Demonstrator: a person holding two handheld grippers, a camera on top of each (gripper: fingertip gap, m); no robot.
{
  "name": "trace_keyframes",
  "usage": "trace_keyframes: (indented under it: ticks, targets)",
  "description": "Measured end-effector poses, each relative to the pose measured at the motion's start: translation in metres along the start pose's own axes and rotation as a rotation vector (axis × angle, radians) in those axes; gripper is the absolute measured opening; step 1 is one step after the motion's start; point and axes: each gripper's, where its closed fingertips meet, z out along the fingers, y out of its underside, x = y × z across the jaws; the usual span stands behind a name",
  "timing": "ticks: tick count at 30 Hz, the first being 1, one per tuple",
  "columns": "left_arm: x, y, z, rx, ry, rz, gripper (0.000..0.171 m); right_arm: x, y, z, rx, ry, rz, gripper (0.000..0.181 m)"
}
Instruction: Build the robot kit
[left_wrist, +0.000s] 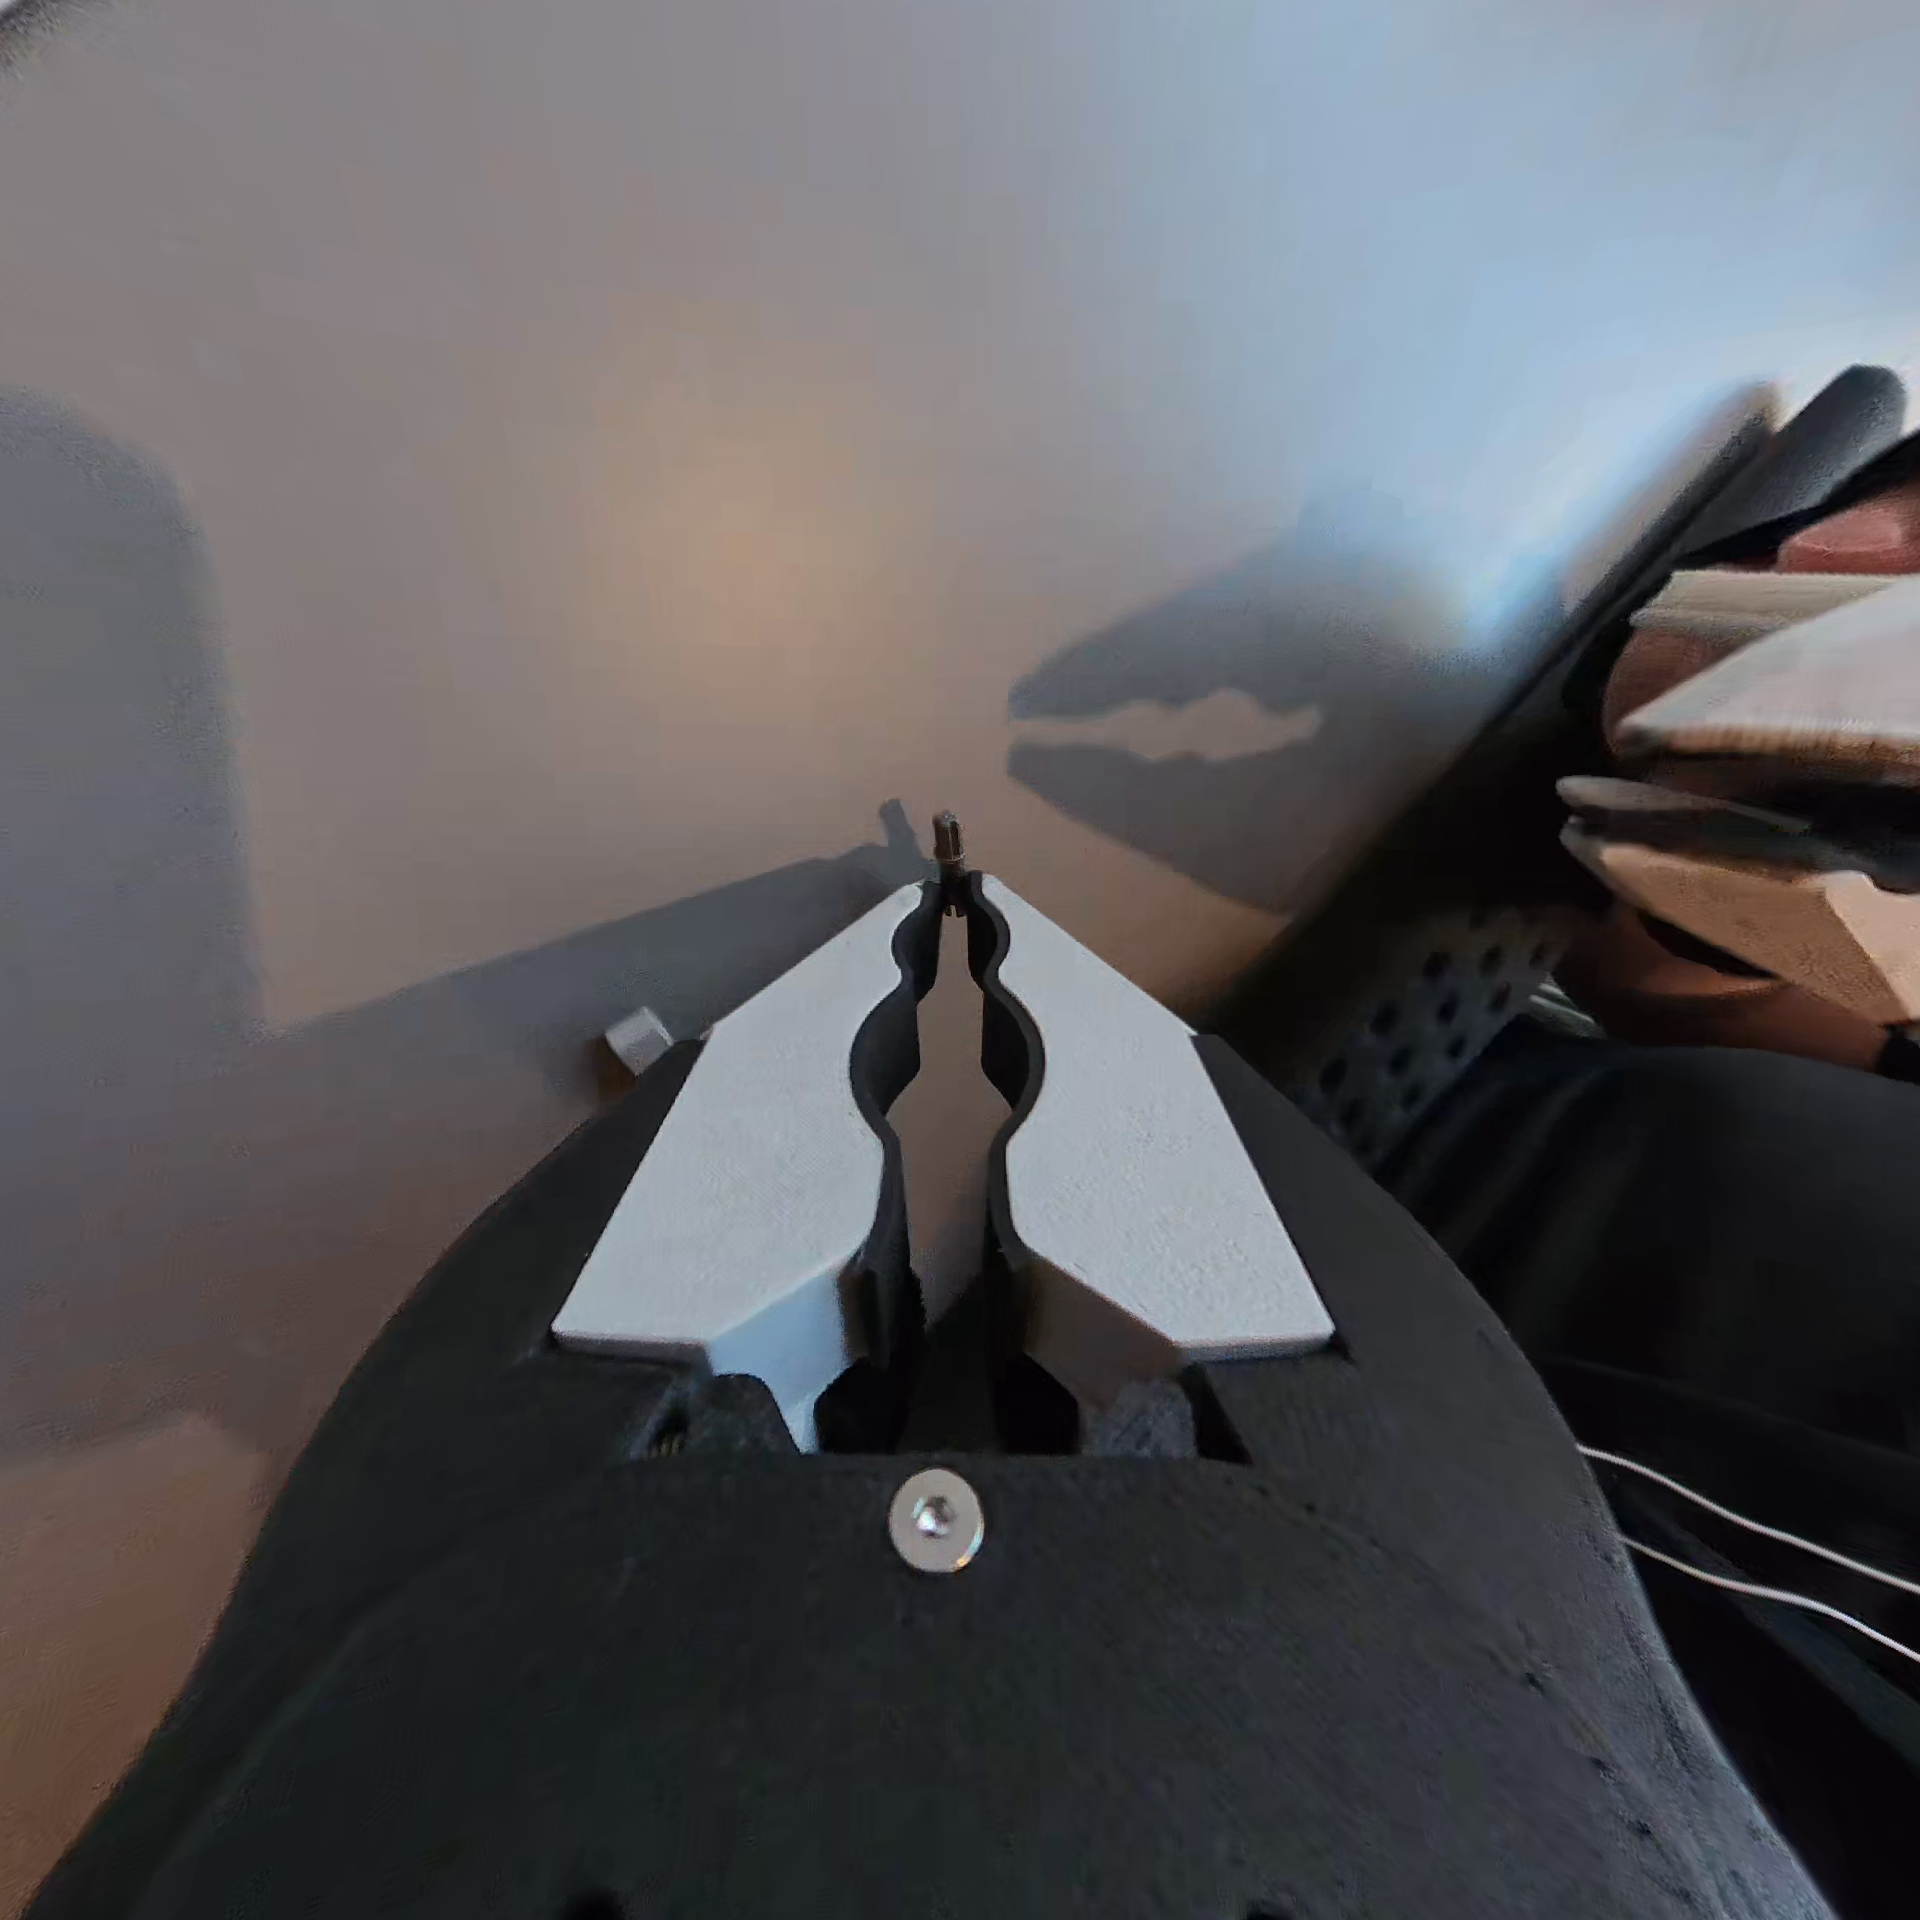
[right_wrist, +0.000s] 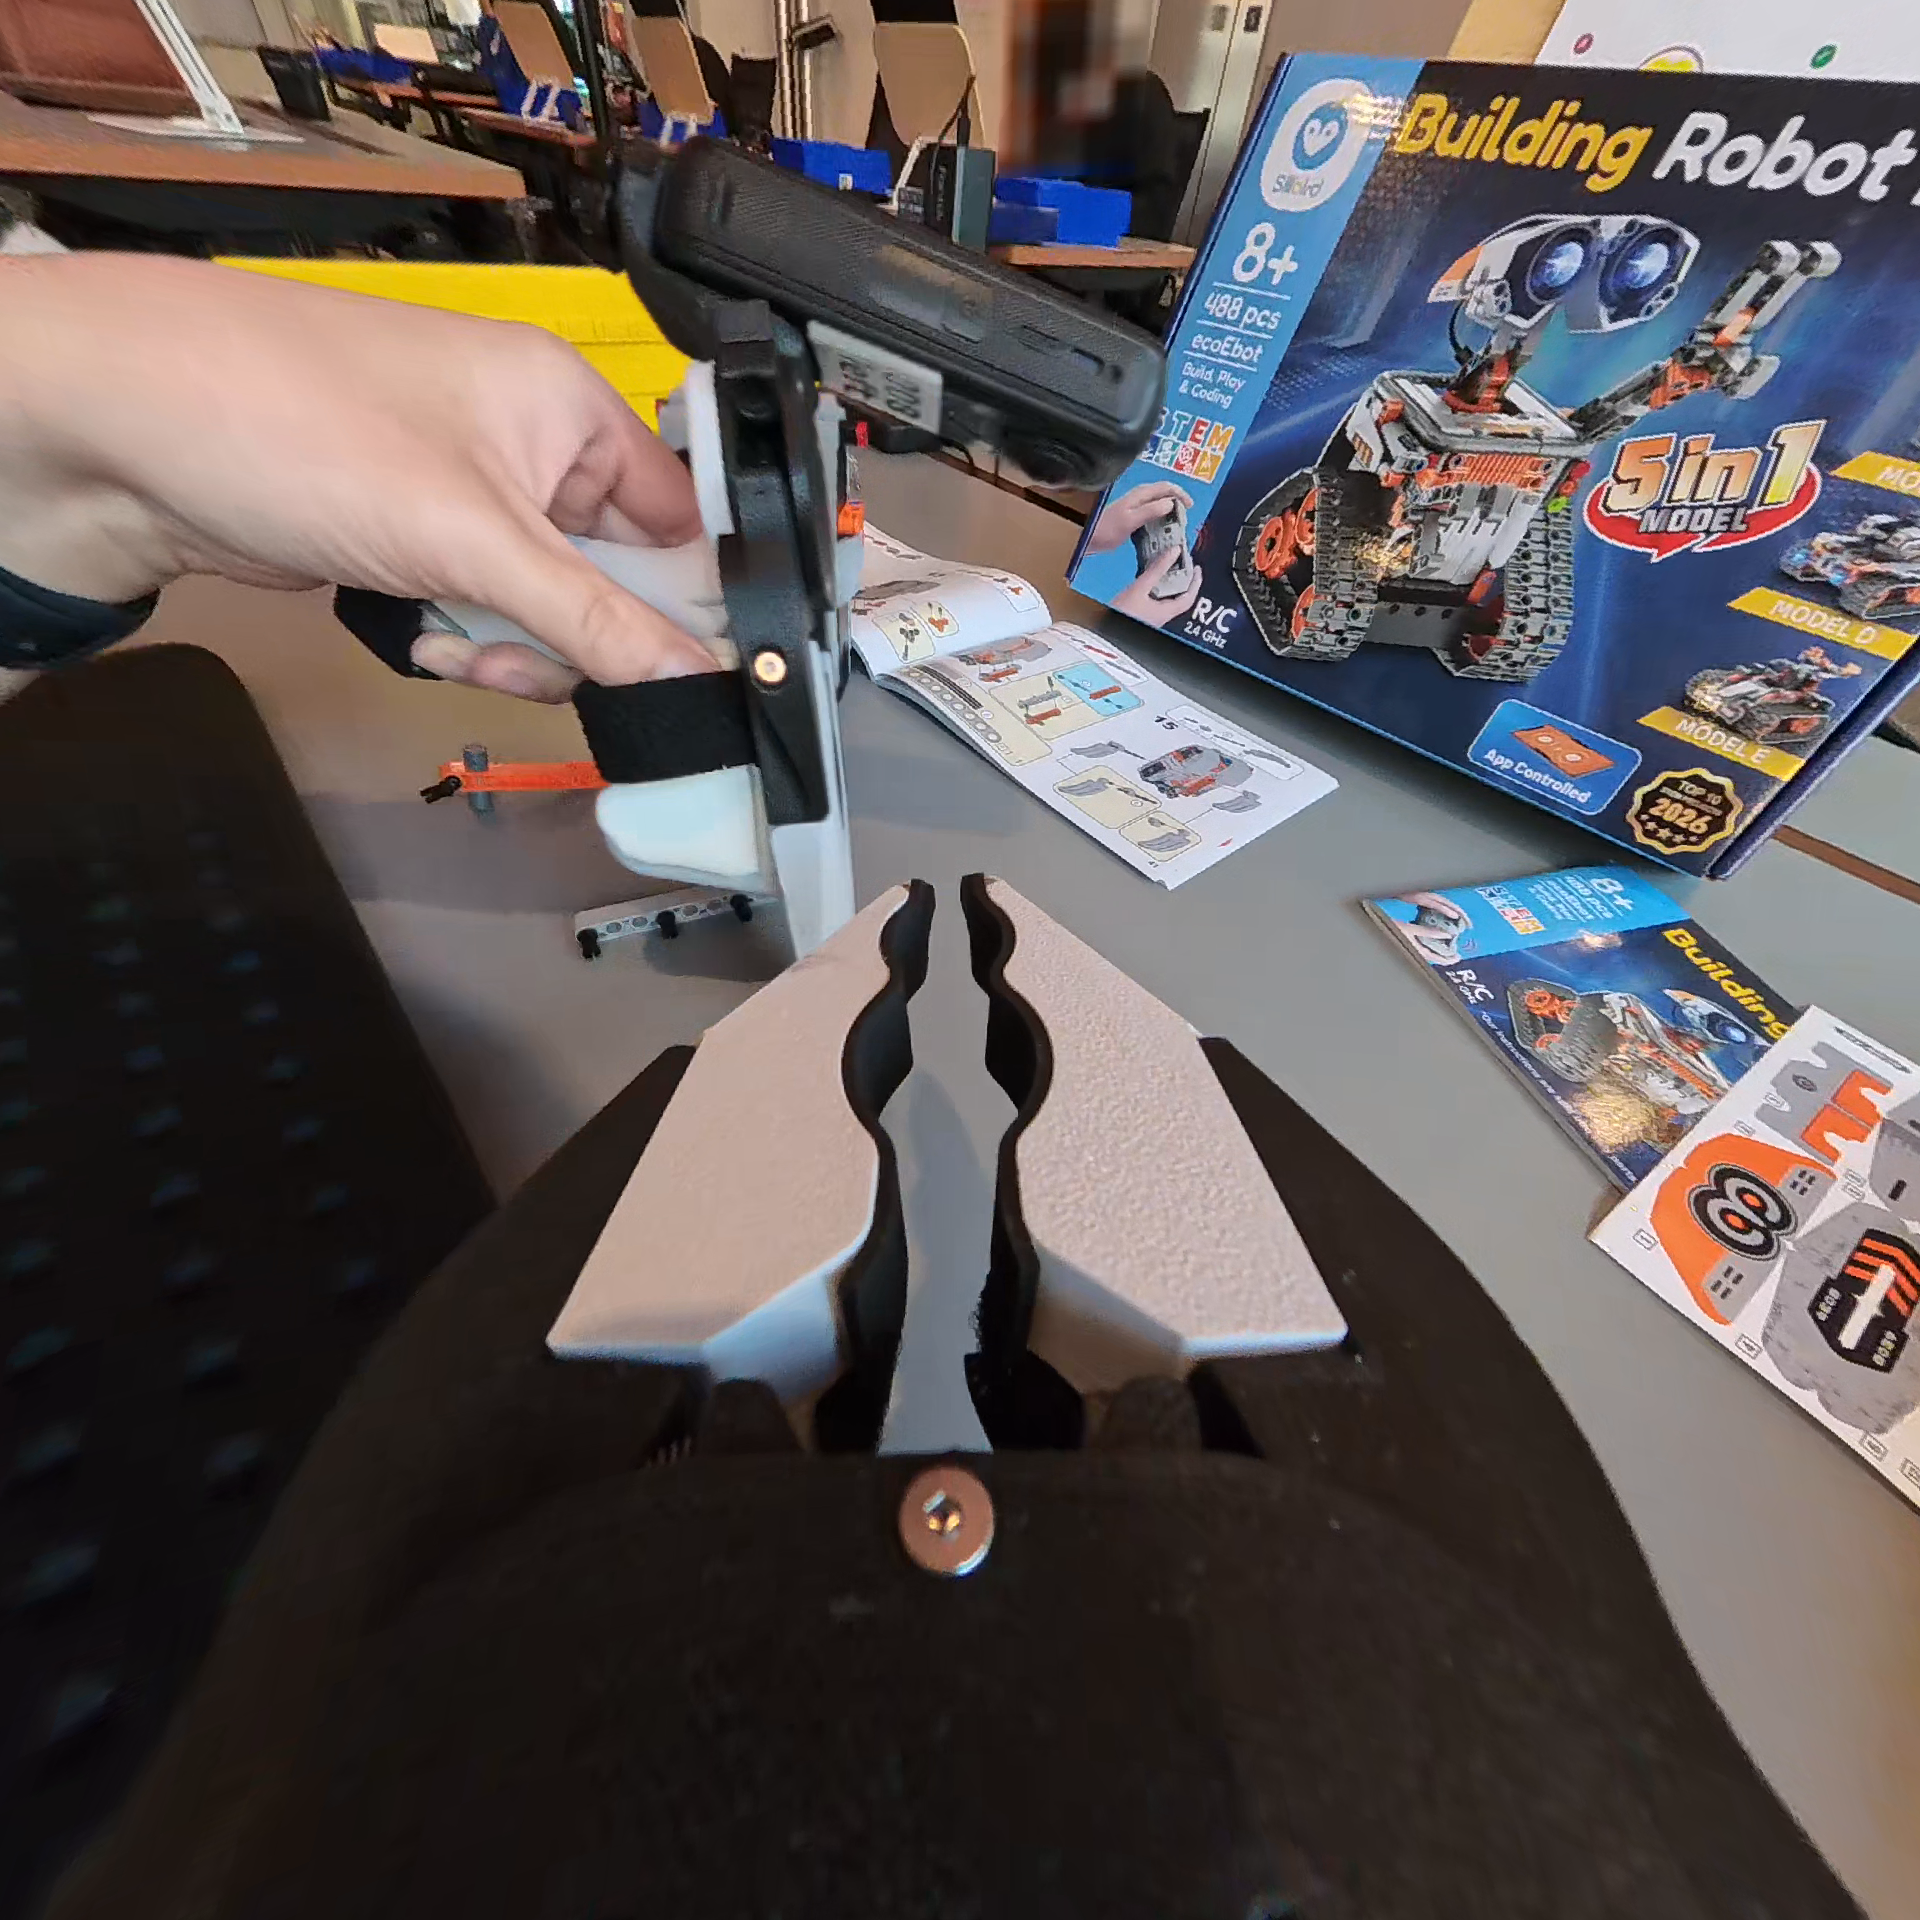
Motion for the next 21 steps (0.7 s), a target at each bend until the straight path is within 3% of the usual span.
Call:
trace_keyframes:
  ticks: [2, 6, 9, 11, 14, 18, 21]
  targets:
    - [-0.001, -0.005, 0.001, 0.01, -0.01, 0.0, 0.003, -0.002, 0.0, -0.001, -0.001, -0.001, -0.017, 0.006]
    - [0.003, -0.009, -0.013, 0.092, 0.049, -0.055, 0.036, -0.002, -0.001, -0.001, 0.007, -0.002, -0.023, 0.006]
    - [0.016, 0.001, -0.042, 0.203, 0.081, -0.019, 0.031, -0.006, 0.002, 0.001, -0.005, -0.024, -0.018, 0.007]
    - [0.017, 0.018, -0.069, 0.306, 0.022, 0.035, 0.028, -0.016, 0.002, 0.004, -0.009, -0.071, -0.022, 0.009]
    - [0.008, 0.048, -0.12, 0.523, -0.151, 0.126, 0.027, -0.035, 0.005, 0.011, -0.038, -0.151, -0.059, 0.017]
    - [-0.012, 0.088, -0.199, 0.929, -0.443, 0.216, 0.024, -0.069, 0.002, 0.03, -0.072, -0.262, -0.063, 0.018]
    - [-0.025, 0.116, -0.239, 1.217, -0.585, 0.265, 0.024, -0.11, -0.007, 0.051, -0.098, -0.39, -0.049, 0.018]
